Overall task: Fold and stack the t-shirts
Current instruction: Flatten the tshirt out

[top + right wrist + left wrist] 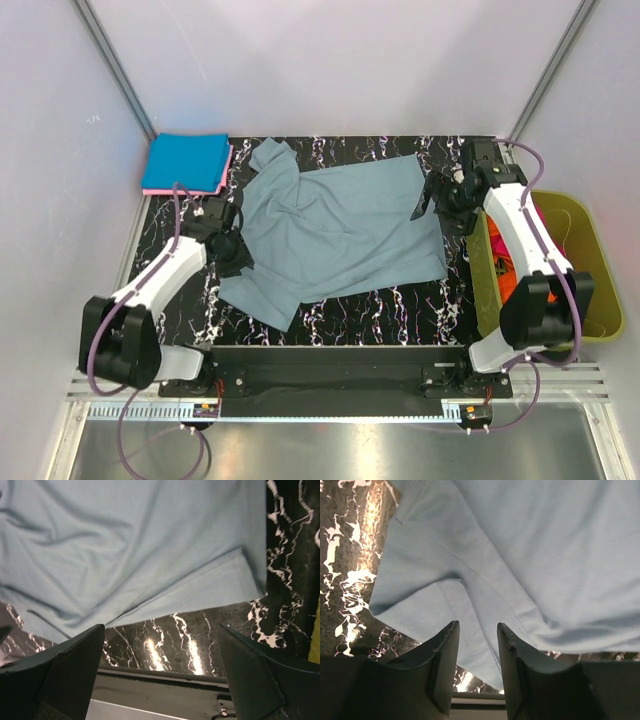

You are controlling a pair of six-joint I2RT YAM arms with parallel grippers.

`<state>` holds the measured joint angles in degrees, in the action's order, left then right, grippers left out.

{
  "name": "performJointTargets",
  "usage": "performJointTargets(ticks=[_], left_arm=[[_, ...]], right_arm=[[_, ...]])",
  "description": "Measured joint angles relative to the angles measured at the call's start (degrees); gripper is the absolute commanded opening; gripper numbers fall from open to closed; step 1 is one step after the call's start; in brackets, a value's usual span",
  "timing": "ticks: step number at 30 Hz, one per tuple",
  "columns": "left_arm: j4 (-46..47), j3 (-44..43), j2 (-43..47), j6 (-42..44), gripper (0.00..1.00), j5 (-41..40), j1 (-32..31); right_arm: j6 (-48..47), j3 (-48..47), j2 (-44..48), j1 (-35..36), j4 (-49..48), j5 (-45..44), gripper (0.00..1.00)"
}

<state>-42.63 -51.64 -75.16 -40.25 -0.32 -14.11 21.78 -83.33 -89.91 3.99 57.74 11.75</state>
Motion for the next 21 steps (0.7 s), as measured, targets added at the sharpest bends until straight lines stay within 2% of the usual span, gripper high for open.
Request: performJointTargets(ticks=[9, 21], left_arm=[[-0.3, -3.3, -12.4, -5.2, 0.33, -3.2, 0.0], [-0.1, -4.5, -17.4, -8.1, 0.33, -4.7, 0.0]], right_arm=[[0.0, 6.9, 8.3, 0.5, -1.4, 5.1, 1.0], [-0.6, 7.5, 8.8, 0.6, -2.1, 7.0, 1.0]])
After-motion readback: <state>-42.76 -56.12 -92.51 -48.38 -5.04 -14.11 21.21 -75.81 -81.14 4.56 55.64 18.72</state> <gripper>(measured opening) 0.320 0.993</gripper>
